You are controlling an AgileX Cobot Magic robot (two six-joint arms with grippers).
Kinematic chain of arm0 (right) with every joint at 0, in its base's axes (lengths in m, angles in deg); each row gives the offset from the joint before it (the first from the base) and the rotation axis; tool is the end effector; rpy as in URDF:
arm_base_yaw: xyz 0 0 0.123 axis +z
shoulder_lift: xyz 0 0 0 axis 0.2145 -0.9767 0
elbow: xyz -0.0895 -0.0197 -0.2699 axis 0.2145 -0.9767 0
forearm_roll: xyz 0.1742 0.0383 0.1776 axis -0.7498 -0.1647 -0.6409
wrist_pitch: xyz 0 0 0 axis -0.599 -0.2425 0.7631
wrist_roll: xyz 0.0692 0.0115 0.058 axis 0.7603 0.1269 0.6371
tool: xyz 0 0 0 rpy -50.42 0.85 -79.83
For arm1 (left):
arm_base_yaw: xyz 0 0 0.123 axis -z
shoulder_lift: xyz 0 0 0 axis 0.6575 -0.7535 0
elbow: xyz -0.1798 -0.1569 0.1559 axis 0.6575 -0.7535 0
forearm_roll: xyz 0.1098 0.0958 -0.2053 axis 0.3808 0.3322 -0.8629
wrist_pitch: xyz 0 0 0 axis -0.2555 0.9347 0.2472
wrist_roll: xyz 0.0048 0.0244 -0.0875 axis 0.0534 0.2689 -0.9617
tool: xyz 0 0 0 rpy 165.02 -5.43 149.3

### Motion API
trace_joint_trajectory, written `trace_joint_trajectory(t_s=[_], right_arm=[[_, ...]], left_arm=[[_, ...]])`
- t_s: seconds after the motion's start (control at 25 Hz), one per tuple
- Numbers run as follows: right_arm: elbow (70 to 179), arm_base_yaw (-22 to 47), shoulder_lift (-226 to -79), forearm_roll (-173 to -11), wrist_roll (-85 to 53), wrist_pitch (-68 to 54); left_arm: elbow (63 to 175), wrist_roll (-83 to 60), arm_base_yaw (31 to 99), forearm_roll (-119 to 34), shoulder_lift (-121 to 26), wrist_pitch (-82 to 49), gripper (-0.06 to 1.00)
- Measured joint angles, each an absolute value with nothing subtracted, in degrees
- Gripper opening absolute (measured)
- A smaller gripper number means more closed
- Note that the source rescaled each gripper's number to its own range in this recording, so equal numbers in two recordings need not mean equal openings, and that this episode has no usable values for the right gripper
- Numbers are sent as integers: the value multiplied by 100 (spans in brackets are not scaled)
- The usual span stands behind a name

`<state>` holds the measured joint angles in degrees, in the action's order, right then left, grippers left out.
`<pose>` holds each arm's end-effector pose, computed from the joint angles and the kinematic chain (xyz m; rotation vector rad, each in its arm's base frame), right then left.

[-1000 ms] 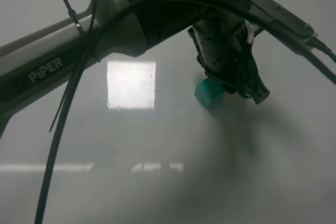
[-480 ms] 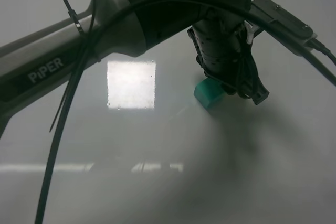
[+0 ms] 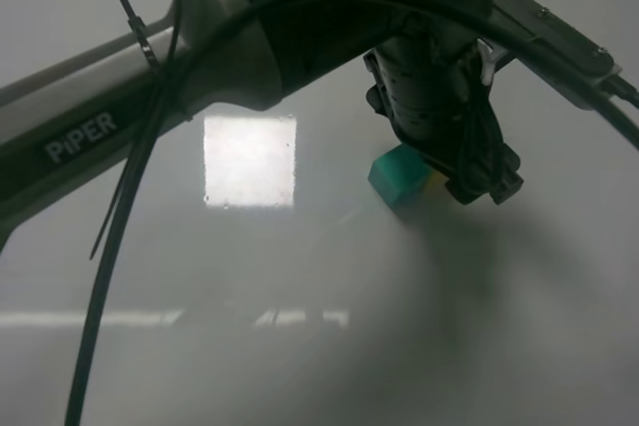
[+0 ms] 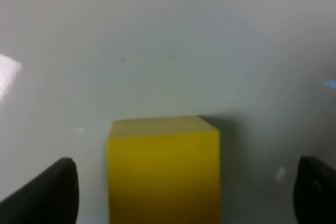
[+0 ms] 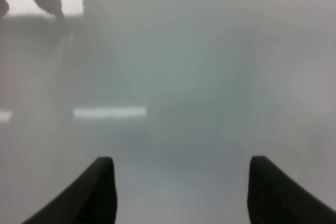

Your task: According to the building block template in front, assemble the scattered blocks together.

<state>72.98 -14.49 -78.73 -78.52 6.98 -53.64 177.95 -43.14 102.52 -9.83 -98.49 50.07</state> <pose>-0.0033 -0.0068 0.2854 0.0357 1.9501 -0.1324 0.2519 -0.4029 0.3763 1.2595 2.0115 -0.0435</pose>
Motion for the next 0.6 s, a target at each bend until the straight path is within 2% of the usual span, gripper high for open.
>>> trace_joint_trajectory(t_s=[0.4,0.6], right_arm=[[7298,-1449,-7873,-7852,698,-5364],[7298,-1449,-7873,-7852,698,-5364]], left_arm=[[17798,-4438,10351,-686,-9751,5007,77],[17755,-4438,10351,-656,-9658,5007,74]])
